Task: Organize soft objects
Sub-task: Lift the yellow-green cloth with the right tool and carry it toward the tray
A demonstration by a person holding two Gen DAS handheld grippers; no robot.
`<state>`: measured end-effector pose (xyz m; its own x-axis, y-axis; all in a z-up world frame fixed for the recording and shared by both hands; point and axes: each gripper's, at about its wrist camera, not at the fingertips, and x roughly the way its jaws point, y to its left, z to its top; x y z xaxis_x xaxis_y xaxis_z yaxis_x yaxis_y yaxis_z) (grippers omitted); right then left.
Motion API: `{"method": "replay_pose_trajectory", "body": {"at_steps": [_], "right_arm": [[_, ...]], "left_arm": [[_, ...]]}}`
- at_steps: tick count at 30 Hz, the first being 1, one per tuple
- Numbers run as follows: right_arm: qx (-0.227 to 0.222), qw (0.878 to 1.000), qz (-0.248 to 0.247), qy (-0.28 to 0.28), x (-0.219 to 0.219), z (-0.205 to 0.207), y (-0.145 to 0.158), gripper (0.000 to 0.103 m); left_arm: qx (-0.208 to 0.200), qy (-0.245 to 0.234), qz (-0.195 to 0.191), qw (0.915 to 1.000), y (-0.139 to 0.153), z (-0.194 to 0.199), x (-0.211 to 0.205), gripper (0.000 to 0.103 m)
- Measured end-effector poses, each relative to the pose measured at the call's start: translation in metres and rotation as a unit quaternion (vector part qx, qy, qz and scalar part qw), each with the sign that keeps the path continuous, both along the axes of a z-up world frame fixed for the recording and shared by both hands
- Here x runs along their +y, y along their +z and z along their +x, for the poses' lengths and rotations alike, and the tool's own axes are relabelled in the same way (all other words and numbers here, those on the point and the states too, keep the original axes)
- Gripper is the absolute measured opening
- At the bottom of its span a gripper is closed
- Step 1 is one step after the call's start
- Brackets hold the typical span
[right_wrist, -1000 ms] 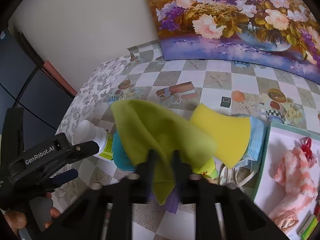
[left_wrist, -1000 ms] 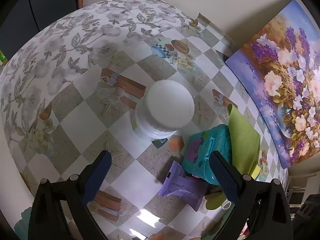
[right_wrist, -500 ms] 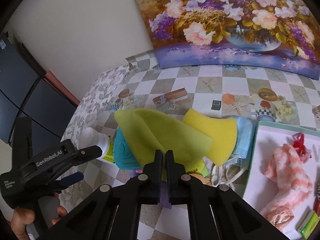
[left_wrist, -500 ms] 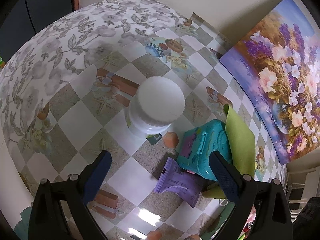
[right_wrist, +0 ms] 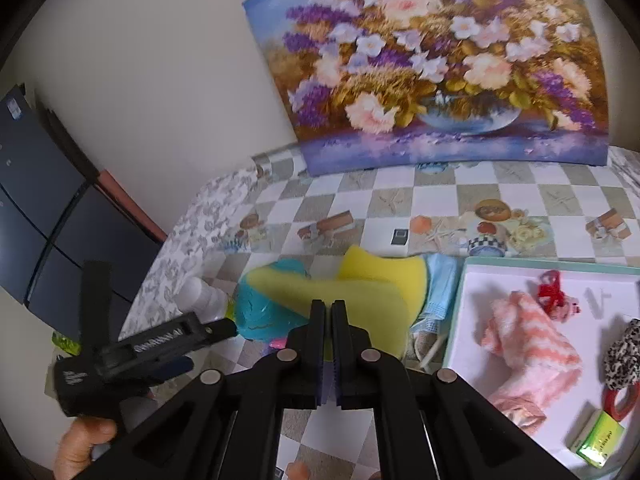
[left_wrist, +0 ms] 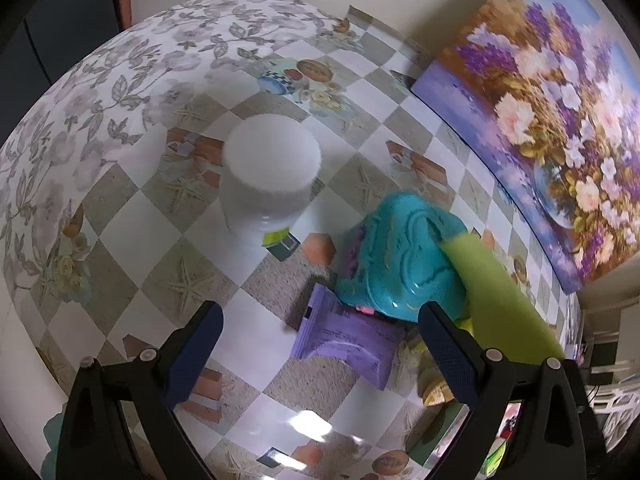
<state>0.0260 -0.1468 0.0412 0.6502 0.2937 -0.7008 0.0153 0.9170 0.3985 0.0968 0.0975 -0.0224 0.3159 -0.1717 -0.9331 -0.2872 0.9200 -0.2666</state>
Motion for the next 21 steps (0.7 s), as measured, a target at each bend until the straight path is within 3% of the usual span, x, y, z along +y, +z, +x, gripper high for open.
{"method": "replay_pose_trajectory", "body": {"at_steps": [13,21], "right_arm": [[-0.033,0.998,0.015,-0.054,-0.042,-0.046,0.024,0.003],[-0.02,0.995,0.035,-0.089,-0.072,-0.057,0.018,0.003]], "left_arm": [[0.017,-0.047,0.013,0.9987,-0.013,-0.008,-0.027,0.098],[0.052,-0.095,0.045,0.9931,-0.038,-0.002,-0.052,0.098]]}}
